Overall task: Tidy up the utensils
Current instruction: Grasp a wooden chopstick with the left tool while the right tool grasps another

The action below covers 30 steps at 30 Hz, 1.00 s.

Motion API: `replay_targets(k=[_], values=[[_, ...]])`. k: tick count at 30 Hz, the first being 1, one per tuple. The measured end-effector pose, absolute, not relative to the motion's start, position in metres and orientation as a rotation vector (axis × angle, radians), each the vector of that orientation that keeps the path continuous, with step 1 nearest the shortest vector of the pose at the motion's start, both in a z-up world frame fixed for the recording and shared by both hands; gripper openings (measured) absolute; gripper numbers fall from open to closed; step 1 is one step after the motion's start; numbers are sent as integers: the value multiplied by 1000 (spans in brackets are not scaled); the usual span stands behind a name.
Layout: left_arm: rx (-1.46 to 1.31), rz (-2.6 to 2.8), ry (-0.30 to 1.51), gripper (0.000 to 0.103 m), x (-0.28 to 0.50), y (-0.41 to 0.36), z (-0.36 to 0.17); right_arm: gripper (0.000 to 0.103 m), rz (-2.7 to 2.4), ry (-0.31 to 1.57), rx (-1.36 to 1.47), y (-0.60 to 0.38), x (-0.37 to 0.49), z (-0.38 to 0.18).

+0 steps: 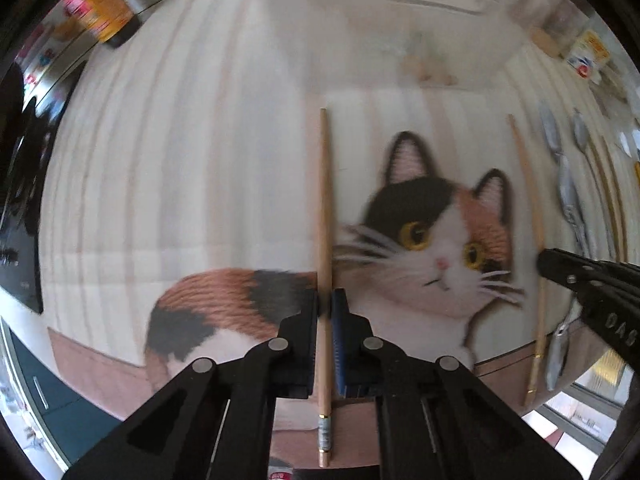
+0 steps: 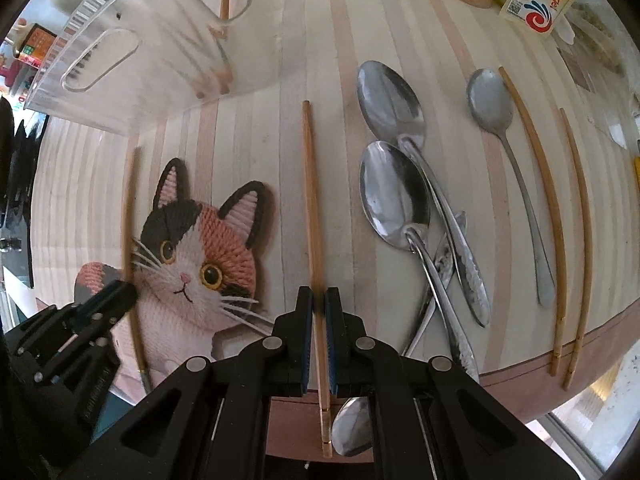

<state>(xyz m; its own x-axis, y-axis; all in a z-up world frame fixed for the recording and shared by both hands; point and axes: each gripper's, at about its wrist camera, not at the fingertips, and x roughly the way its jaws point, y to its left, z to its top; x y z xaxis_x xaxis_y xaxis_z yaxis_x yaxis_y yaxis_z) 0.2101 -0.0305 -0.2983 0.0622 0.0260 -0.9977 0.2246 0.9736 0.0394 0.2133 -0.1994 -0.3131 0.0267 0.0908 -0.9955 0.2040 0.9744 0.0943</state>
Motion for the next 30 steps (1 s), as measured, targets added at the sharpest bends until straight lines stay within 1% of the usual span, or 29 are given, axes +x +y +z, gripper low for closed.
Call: replay_targets(k=[6,10,14,17,21,24,30], values=[[144,-98,1520,5,214,0,-298,7,-15,1596,274,-169,208,-322],[156,-94,1520,5,217,9,-295,7,1,1606,186,-154,208,-323],[135,-93,1528,5,219,9,-296,8,-5,1692,130,-144,206,-328],[136,-96,1532,5,219,20,-293,8,-7,1666,87,-136,199,-328],[148,-90,1535,5,221,21,-294,8,-32,1659,99,-135,201,-329],[142,-96,1559,5,216,12,-297,7,-31,1652,110,-126,198,-329],[179,-101,1538,5,210,4,-302,8,-34,1658,122,-131,201,-325]])
